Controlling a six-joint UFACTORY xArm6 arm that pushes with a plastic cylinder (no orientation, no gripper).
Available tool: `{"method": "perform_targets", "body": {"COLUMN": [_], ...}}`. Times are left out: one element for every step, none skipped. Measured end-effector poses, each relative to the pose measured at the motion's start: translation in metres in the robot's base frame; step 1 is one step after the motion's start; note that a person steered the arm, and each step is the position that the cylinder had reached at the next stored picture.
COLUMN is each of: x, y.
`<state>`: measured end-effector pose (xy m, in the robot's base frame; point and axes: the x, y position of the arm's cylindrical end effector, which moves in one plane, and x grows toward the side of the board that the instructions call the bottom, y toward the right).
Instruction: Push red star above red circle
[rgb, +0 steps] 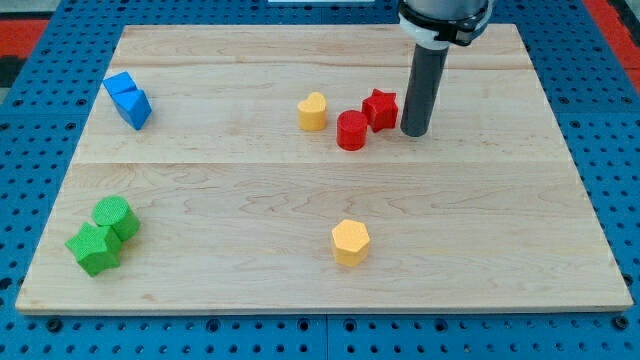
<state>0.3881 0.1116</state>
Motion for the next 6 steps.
{"method": "perform_targets", "body": {"x": [-0.019,-0.032,-0.032,-0.032,-0.032,-0.032], "y": [0.0,0.0,-0.004,-0.009,-0.015,-0.021]}}
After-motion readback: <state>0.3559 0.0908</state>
